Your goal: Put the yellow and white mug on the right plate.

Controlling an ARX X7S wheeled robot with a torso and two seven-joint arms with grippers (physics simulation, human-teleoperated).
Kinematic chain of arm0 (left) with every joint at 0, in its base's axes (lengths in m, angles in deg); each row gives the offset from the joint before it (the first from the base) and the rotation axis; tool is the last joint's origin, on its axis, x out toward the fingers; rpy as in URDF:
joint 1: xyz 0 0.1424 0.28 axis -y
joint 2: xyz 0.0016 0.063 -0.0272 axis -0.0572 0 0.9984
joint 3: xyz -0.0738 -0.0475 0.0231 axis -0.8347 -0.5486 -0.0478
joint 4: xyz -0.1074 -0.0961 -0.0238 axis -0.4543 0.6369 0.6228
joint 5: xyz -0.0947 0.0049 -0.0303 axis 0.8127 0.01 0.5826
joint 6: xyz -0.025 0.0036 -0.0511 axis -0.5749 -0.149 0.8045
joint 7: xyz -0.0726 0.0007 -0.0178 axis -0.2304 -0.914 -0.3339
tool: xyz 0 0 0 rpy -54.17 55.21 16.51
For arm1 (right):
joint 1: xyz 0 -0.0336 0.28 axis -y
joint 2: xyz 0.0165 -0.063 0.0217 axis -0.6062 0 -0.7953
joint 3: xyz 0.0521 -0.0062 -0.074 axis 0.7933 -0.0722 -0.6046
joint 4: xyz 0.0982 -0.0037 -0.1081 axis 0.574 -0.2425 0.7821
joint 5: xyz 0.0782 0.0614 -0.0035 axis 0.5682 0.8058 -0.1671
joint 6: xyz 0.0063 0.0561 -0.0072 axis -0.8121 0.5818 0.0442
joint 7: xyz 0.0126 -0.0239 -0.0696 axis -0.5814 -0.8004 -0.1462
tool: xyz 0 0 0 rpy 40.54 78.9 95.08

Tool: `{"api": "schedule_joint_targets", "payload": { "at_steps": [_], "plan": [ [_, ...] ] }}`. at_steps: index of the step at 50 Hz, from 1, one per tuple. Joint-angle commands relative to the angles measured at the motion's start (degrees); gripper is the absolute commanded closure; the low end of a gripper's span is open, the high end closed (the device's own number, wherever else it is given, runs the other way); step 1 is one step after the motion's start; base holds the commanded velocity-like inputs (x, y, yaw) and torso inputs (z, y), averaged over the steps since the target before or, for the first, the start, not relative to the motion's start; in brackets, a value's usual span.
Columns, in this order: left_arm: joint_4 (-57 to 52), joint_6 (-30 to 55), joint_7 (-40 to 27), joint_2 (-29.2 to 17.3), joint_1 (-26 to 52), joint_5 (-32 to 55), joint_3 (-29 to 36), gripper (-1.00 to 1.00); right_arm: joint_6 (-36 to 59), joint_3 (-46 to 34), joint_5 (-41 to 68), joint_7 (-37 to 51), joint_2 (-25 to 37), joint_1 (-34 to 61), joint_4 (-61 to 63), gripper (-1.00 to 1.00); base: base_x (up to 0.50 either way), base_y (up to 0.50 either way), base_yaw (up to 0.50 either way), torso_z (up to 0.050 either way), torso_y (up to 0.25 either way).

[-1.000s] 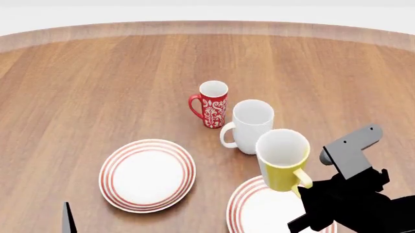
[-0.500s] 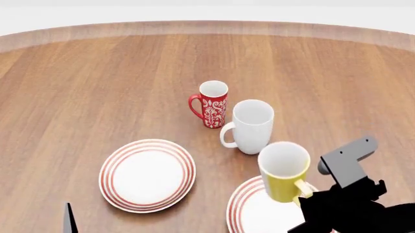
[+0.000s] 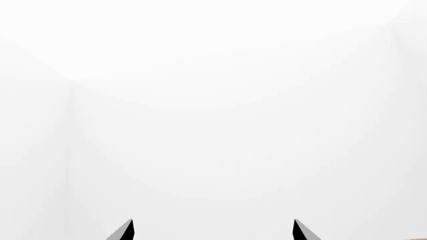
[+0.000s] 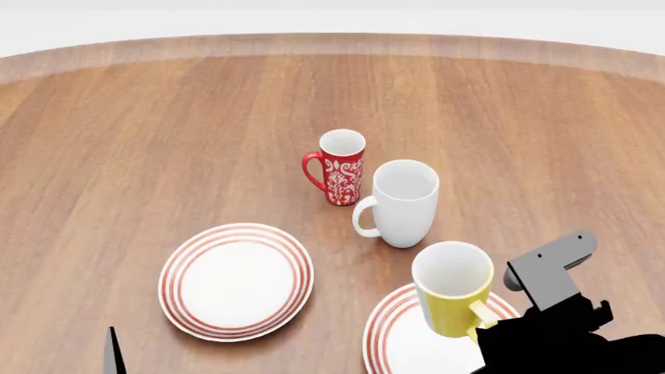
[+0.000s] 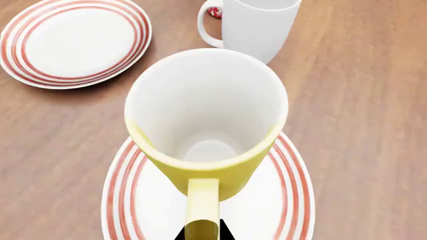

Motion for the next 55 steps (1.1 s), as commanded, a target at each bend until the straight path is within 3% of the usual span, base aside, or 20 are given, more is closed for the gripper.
{"api": "schedule_joint_targets", "payload": {
  "at_steps": [1, 55],
  "plan": [
    [0.43, 0.03, 1.25, 1.05, 0.17, -0.40, -1.30, -1.00, -1.74, 1.16, -1.76, -1.63, -2.18, 0.84, -3.00, 1.00, 0.00, 0.00, 0.00, 0.000, 0.000],
    [0.67, 0.98, 0.77, 0.32, 0.42, 0.32, -0.16, -1.00, -13.44, -2.34, -6.29, -4.48, -9.80, 6.04, -25.72, 1.00, 0.00, 0.00, 0.00, 0.000, 0.000]
  ]
}}
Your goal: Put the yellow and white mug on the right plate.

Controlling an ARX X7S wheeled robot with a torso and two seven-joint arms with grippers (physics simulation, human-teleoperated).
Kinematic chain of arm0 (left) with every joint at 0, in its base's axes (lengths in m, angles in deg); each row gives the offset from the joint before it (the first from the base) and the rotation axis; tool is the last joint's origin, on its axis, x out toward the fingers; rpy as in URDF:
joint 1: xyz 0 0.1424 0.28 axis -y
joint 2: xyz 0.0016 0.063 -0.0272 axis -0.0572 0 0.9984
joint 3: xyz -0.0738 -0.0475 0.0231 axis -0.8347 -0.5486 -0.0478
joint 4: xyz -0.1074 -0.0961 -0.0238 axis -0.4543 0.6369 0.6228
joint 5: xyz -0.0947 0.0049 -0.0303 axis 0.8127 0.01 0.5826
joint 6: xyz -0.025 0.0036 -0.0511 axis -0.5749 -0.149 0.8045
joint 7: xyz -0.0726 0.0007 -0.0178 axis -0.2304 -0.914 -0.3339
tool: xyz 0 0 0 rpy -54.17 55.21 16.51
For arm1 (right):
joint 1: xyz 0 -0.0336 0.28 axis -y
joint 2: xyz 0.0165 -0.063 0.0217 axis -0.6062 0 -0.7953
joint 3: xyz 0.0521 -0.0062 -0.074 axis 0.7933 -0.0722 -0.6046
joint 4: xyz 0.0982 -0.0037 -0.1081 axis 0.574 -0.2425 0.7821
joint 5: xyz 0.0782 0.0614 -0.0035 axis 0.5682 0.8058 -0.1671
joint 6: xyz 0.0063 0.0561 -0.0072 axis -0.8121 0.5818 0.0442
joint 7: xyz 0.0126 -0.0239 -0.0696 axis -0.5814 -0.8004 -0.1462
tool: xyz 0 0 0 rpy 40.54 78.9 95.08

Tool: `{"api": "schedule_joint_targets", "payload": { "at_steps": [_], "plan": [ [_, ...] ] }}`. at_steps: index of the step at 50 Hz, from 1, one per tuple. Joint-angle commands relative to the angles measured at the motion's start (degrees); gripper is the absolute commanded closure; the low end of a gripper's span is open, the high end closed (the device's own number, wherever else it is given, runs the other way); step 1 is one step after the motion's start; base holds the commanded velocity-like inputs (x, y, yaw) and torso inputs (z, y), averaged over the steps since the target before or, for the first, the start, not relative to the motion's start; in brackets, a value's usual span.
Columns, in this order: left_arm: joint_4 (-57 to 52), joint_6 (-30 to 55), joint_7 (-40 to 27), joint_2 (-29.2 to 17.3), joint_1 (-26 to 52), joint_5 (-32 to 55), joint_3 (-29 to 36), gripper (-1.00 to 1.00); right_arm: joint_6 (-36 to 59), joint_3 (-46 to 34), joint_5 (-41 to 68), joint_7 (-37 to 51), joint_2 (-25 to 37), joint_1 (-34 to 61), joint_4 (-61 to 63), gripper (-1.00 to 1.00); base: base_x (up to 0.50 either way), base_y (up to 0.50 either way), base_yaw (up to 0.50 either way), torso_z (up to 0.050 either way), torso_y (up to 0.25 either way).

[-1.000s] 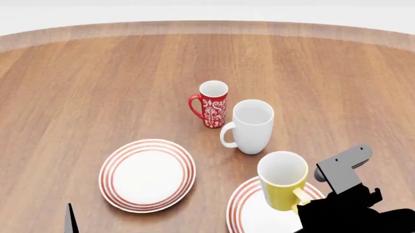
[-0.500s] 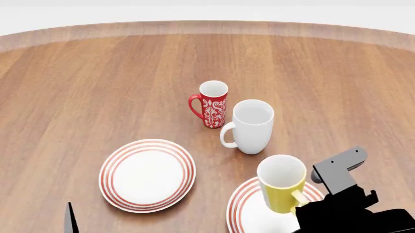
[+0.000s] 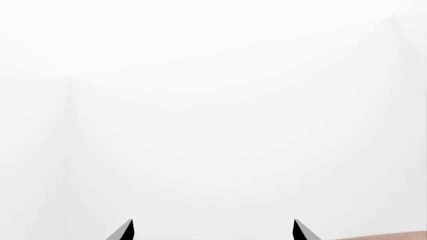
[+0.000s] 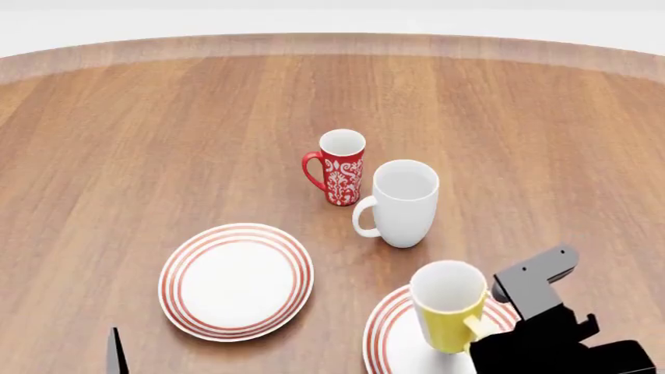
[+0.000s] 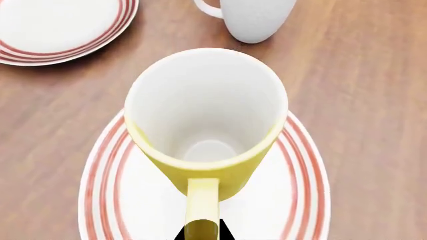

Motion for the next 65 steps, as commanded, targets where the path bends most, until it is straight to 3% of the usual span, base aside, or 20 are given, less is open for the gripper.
{"api": "schedule_joint_targets", "payload": {
  "at_steps": [1, 34, 35, 57, 65],
  "plan": [
    [0.21, 0.07, 1.39, 1.01, -0.01, -0.45, -1.20, -1.00, -2.13, 0.99, -1.92, -1.70, -2.34, 0.59, -3.19, 1.00, 0.00, 0.00, 0.00, 0.000, 0.000],
    [0.78, 0.09, 0.96, 0.69, 0.36, 0.01, -0.55, -1.00, -10.38, 0.64, -4.08, -1.78, -5.80, 2.38, -16.14, 1.00, 0.00, 0.00, 0.00, 0.000, 0.000],
    [0.81, 0.09, 0.95, 0.68, 0.38, 0.03, -0.53, -1.00, -10.35, 0.74, -4.08, -1.70, -5.81, 2.35, -16.23, -1.00, 0.00, 0.00, 0.00, 0.000, 0.000],
    [0.31, 0.62, 0.43, 0.43, 0.53, 0.35, -0.61, -1.00, 3.17, 1.62, -1.35, 0.78, 1.35, -7.54, 8.90, -1.00, 0.00, 0.00, 0.00, 0.000, 0.000],
    [0.36, 0.55, 0.20, 0.38, 0.54, 0.30, -0.52, -1.00, 15.75, 6.94, 6.64, 5.42, 10.64, -19.51, 38.05, -1.00, 0.00, 0.00, 0.00, 0.000, 0.000]
  ]
}}
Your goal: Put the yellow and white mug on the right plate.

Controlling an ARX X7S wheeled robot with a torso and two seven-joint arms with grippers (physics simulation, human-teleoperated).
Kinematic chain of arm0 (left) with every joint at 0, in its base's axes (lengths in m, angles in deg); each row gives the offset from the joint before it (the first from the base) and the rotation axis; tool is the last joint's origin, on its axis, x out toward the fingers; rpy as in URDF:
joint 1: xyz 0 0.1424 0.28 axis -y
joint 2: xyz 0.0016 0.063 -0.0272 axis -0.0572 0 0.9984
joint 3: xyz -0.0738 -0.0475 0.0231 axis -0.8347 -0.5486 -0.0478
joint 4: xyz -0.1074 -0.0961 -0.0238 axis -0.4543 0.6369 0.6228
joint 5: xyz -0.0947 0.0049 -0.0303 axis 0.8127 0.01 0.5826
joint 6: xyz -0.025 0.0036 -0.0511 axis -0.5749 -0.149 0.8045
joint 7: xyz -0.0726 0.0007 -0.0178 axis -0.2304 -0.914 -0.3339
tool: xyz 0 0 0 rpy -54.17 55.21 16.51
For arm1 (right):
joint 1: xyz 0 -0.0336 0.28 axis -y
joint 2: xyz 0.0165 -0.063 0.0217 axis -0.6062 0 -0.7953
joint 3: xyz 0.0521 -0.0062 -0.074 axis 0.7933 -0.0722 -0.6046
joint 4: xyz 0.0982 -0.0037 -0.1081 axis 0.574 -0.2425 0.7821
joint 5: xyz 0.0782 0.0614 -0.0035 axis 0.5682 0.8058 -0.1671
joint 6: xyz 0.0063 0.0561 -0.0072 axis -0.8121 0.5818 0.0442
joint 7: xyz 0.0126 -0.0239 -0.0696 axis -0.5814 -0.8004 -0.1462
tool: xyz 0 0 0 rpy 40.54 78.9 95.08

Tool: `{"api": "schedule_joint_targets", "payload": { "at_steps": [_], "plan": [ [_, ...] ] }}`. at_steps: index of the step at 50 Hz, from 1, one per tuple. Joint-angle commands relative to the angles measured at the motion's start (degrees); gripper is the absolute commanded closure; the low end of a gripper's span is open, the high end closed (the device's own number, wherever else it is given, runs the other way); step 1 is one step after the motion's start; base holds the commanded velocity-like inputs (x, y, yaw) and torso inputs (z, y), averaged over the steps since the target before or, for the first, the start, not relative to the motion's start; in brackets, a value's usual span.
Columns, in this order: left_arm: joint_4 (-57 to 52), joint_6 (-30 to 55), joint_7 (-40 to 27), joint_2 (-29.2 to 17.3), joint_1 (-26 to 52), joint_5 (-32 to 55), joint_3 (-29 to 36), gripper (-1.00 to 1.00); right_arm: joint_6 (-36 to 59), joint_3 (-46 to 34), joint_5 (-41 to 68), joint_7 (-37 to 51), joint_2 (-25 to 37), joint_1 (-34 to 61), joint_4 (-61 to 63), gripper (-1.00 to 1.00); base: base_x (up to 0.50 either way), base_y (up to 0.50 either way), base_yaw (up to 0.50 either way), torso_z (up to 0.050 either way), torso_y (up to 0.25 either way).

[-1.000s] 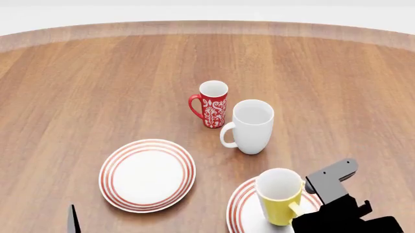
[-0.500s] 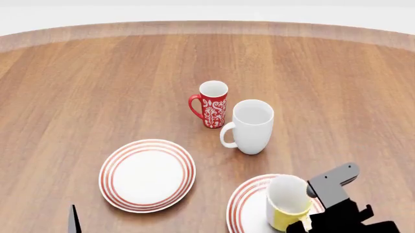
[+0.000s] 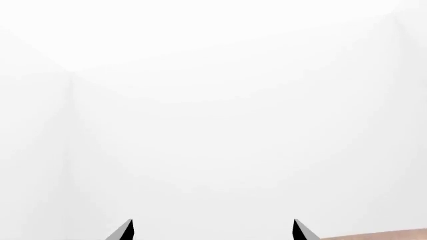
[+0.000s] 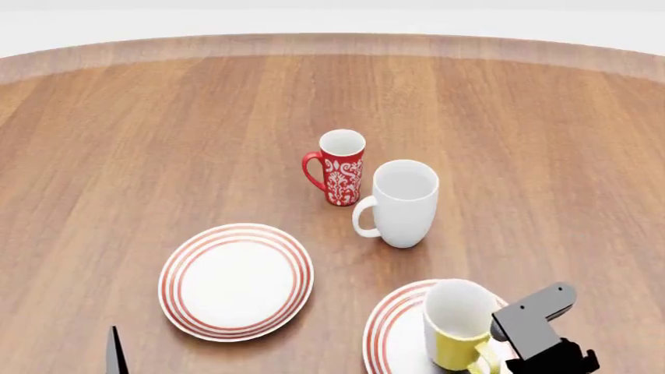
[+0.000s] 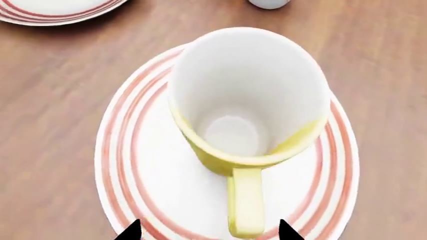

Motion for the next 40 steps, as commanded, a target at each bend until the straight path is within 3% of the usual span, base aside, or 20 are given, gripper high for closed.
{"api": "schedule_joint_targets", "payload": {
  "at_steps": [1, 11, 20, 24, 30, 33, 40],
  "plan": [
    [-0.03, -0.04, 1.17, 1.05, -0.13, -0.63, -1.38, -1.00, 13.24, 7.28, 7.54, 3.73, 8.72, -13.59, 31.00, -1.00, 0.00, 0.00, 0.00, 0.000, 0.000],
    [-0.45, 0.14, 1.12, 0.88, -0.33, -0.80, -1.12, -1.00, 13.36, 20.00, 19.12, 11.32, 13.39, -31.14, 50.63, -1.00, 0.00, 0.00, 0.00, 0.000, 0.000],
    [-1.06, 0.56, 0.95, 0.81, -0.51, -1.21, -0.98, -1.00, 8.96, 30.55, 24.62, 17.63, 13.51, -43.42, 58.21, -1.00, 0.00, 0.00, 0.00, 0.000, 0.000],
    [-0.71, 1.01, 1.15, 0.81, -0.29, 0.39, -1.09, -1.00, 0.42, 36.35, 24.15, 21.83, 7.64, -47.58, 59.81, -1.00, 0.00, 0.00, 0.00, 0.000, 0.000],
    [-0.13, 3.34, 2.19, 0.73, 0.52, 4.19, -1.33, -1.00, -13.22, 37.88, 15.70, 27.81, -2.97, -46.01, 52.25, -1.00, 0.00, 0.00, 0.00, 0.000, 0.000],
    [1.65, 3.72, 2.01, 0.45, 1.30, 5.32, -2.17, -1.00, -28.03, 41.49, 10.35, 30.99, -10.75, -43.96, 45.32, -1.00, 0.00, 0.00, 0.00, 0.000, 0.000],
    [5.35, 1.11, 1.05, -0.88, 2.21, 6.11, -4.15, -1.00, -49.10, 42.14, 3.15, 28.50, -17.42, -44.87, 40.22, -1.00, 0.00, 0.00, 0.00, 0.000, 0.000]
  ]
}}
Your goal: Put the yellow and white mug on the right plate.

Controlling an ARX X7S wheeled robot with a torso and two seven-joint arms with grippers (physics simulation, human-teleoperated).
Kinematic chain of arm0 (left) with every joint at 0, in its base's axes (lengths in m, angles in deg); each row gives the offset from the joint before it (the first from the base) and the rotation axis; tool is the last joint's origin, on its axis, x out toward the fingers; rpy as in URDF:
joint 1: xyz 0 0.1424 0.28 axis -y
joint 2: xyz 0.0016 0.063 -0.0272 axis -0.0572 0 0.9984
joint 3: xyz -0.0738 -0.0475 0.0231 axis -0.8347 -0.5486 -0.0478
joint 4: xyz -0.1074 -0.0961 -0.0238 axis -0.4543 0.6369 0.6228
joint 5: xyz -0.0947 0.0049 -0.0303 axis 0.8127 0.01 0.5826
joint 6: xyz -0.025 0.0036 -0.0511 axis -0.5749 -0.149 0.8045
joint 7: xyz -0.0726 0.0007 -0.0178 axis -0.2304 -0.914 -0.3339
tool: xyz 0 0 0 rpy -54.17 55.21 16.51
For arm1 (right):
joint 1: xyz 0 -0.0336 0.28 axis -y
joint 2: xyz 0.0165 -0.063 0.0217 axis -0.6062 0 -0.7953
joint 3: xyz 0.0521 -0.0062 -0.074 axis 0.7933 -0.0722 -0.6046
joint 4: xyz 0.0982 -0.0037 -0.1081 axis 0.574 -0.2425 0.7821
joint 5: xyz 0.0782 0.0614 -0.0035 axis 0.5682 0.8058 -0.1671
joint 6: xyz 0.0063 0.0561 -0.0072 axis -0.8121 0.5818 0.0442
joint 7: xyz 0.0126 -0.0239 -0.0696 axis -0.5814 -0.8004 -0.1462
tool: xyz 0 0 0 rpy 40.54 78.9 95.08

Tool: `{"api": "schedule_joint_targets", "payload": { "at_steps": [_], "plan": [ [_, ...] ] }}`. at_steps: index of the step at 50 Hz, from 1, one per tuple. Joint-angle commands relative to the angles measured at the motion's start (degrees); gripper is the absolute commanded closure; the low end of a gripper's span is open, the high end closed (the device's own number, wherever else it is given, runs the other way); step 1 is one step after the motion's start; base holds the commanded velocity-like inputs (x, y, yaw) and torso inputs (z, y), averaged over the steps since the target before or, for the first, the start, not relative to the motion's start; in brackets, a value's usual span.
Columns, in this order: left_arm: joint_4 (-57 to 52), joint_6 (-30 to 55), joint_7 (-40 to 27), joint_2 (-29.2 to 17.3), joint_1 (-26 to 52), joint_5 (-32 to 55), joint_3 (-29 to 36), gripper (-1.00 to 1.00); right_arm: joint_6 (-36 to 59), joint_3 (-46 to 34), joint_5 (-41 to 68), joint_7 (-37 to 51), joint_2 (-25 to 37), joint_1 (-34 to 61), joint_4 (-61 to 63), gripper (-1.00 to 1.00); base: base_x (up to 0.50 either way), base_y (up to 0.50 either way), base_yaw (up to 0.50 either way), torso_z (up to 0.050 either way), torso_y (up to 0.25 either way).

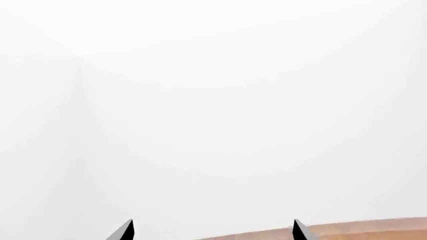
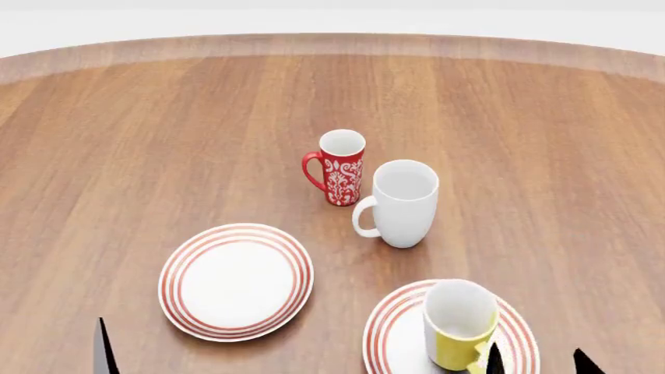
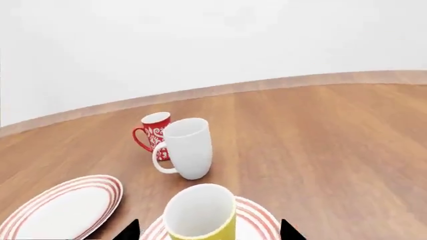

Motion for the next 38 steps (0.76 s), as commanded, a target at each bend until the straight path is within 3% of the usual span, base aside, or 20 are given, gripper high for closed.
{"api": "schedule_joint_targets", "payload": {
  "at_steps": [1, 8, 15, 19, 24, 38],
  "plan": [
    [5.96, -1.70, -0.05, -0.30, 1.95, 2.95, -5.12, -1.00, -32.24, 7.50, -11.41, 2.39, -14.80, -1.71, -7.57, -1.00, 0.00, 0.00, 0.00, 0.000, 0.000],
    [14.58, -6.91, -5.59, -1.90, 4.87, 1.36, -11.38, -1.00, -47.79, 11.71, -19.94, 6.50, -17.87, 2.39, -14.81, -1.00, 0.00, 0.00, 0.00, 0.000, 0.000],
    [16.15, -7.85, -11.91, -3.84, 7.89, -1.89, -18.01, -1.00, -52.78, 18.97, -26.88, 16.50, -18.39, 8.62, -16.94, -1.00, 0.00, 0.00, 0.00, 0.000, 0.000],
    [12.65, -5.42, -15.41, -5.42, 9.48, -1.93, -23.36, -1.00, -53.29, 21.39, -29.82, 19.77, -17.86, 11.06, -11.94, -1.00, 0.00, 0.00, 0.00, 0.000, 0.000],
    [0.91, 0.27, -19.21, -8.97, 9.03, -2.64, -33.23, -1.00, -51.17, 24.54, -29.75, 22.27, -15.24, 14.35, -2.29, -1.00, 0.00, 0.00, 0.00, 0.000, 0.000],
    [-1.93, 1.07, -20.11, -9.47, 8.67, -3.41, -35.45, -1.00, -49.78, 24.60, -29.47, 23.98, -15.07, 15.56, 2.10, -1.00, 0.00, 0.00, 0.00, 0.000, 0.000]
  ]
}}
